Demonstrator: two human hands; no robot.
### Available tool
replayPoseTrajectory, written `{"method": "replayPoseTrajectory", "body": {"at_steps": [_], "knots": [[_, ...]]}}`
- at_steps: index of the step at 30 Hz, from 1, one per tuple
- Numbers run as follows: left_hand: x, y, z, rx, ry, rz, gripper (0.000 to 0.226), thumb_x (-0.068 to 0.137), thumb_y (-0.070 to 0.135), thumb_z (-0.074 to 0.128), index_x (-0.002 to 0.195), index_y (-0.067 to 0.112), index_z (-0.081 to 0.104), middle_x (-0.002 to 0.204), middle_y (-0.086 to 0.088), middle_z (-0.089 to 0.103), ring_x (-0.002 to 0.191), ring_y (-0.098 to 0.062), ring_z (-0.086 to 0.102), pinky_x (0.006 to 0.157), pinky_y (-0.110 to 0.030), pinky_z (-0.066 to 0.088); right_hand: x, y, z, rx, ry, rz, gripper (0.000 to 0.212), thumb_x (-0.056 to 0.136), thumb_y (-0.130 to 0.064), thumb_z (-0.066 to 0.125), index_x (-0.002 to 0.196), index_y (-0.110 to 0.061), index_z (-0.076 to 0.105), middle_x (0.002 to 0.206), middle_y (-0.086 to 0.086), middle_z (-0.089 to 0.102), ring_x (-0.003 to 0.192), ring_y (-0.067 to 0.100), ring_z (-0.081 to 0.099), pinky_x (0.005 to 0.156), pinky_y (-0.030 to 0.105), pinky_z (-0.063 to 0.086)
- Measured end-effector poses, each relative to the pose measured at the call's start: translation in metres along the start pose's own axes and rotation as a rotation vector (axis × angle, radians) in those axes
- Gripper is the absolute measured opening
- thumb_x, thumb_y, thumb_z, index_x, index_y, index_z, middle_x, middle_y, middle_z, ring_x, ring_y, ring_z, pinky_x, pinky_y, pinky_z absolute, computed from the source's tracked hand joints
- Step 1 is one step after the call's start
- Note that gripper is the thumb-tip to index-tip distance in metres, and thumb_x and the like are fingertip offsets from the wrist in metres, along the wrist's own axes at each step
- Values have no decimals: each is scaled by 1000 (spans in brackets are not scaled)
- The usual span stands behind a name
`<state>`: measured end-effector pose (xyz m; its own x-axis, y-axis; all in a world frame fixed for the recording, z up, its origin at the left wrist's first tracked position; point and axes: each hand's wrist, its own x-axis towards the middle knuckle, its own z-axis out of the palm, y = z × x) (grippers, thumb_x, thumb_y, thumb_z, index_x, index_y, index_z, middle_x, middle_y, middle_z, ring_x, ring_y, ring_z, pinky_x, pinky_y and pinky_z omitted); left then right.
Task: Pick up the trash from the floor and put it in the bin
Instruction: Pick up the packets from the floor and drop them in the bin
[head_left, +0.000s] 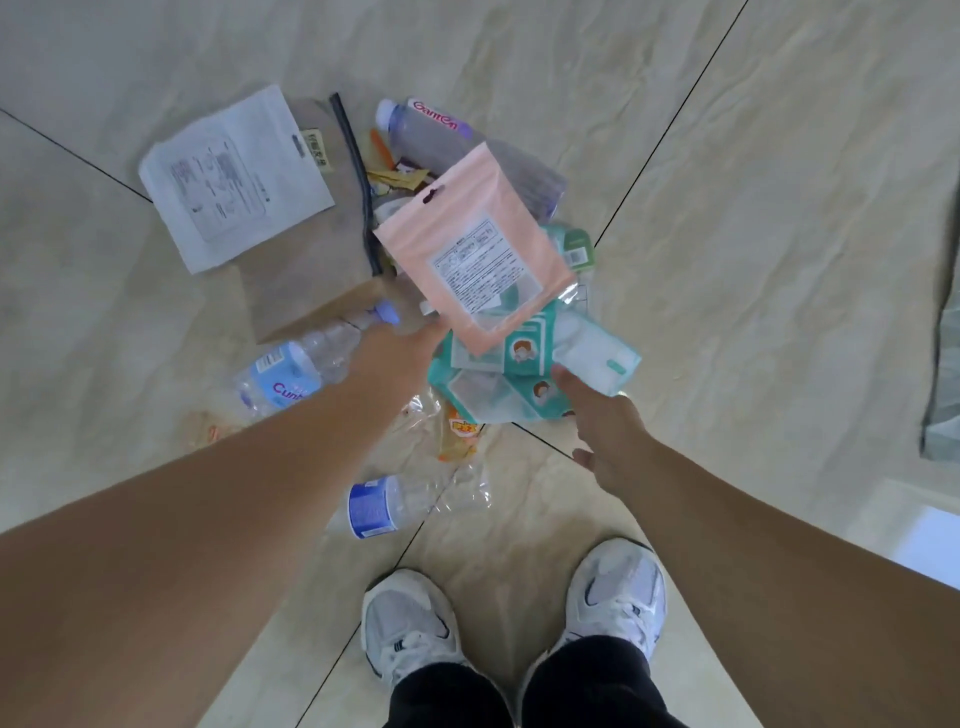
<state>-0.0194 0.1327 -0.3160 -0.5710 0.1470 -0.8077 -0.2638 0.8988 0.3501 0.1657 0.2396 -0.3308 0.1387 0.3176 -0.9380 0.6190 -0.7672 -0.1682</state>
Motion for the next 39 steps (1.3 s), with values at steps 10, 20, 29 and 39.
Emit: {"method": "replayPoseTrajectory", "body": {"at_steps": [10,20,29,39], "knots": [[60,28,52,-458,150,-134,47,82,57,70,105,16,66,99,-3,74,81,-19,70,62,-28,54,63,-25,45,321,321,-113,76,51,-45,93,99,-22,39,88,-5,60,68,8,60,50,25,43],[50,-2,62,-607,39,-173,32,78,23,85,95,18,59,109,-9,74,95,-25,73,91,-44,59,50,-13,31,369,-98,-5,32,73,-14,86,102,-10,72,92,11,79,81,31,78,78,59,62],[-29,-23,37,-645,-60,-254,59,61,28,87,113,16,62,108,-9,77,94,-33,75,88,-56,59,-8,-2,2,436,-252,-16,15,80,2,65,88,-10,61,50,3,66,39,17,63,77,50,61],[-146,-7,-7,-544,121,-131,27,81,26,82,79,35,57,81,11,68,68,-14,72,55,-32,60,-138,-2,-36,280,-364,-129,103,35,-73,88,115,-11,71,105,13,80,96,38,76,89,60,58]]}}
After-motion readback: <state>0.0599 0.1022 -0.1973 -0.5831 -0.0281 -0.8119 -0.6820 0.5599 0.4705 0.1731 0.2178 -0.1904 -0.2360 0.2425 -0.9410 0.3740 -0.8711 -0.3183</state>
